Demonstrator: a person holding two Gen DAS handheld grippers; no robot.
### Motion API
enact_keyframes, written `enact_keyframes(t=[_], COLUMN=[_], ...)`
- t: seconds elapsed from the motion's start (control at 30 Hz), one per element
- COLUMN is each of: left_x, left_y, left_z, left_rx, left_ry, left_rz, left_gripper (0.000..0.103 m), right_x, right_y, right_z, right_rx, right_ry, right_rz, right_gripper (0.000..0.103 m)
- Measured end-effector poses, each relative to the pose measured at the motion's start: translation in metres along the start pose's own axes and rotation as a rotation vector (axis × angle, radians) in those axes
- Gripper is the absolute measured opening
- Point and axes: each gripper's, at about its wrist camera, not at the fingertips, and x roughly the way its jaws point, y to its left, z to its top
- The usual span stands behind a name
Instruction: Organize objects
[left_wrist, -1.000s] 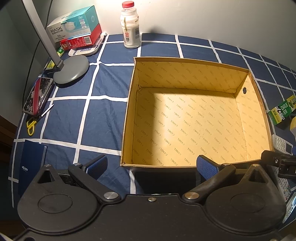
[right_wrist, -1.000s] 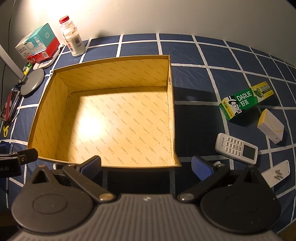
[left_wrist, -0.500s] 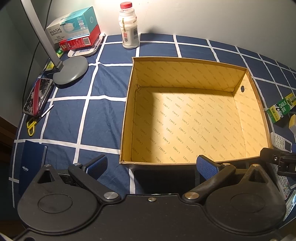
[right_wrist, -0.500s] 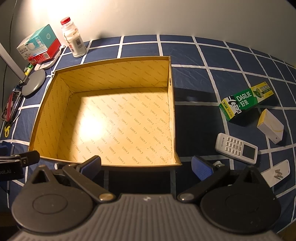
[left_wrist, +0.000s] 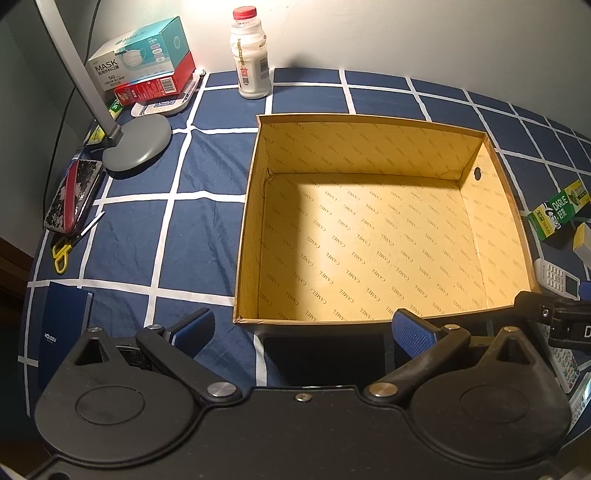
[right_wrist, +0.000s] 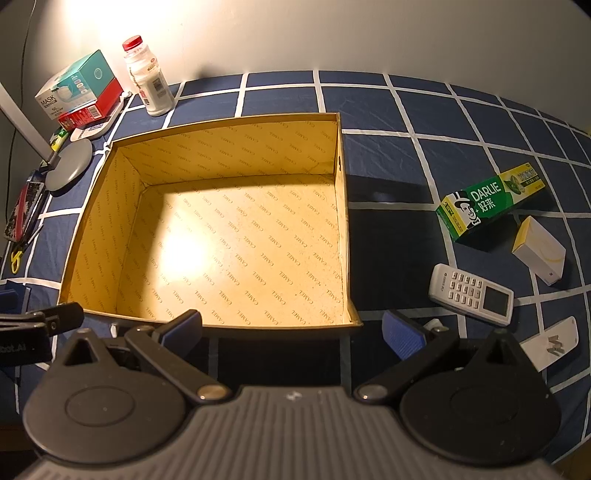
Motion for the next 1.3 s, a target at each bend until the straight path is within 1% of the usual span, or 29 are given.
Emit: enact_keyframes(t=[0.27,0.43,0.6,0.77,1.0,1.3], left_x=[0.001,0.003,0.002,0.003,0.005,0.010], left_y=[-0.006,-0.012,-0.025,-0.049,-0.090,-0.157], left_z=[-0.002,-0.001,0.004,0.009,0.017,0.028], left_rx=[0.036,0.063,0.092,0.136,0.206,0.276], left_ry=[0.007,0.003,-0.019,-0.030,-0.030,-0.011], left_rz=[-0.014,-0.024,-0.038,-0.067,-0.103,-0.147], left_gripper=[0.103,0.103,0.103,0.103,0.103,0.103], right_x=[-0.003,-0.006,-0.010,-0.017,-0.026,-0.032], right_y=[-0.005,-0.017,-0.035,-0.061,-0.100,-0.165], right_z=[-0.007,-0.014,-0.021,-0.028,-0.031,-0.032], right_rx=[0.034,0.092,0.160,0.220,0.286,0.361], right_ry=[-0.013,-0.027,-0.035,-0.050,-0.069,-0.065], right_rz=[0.007,0.006,0.000,-0.029,-0.046,-0.080], right_gripper=[0.103,0.103,0.103,0.103,0.103,0.103])
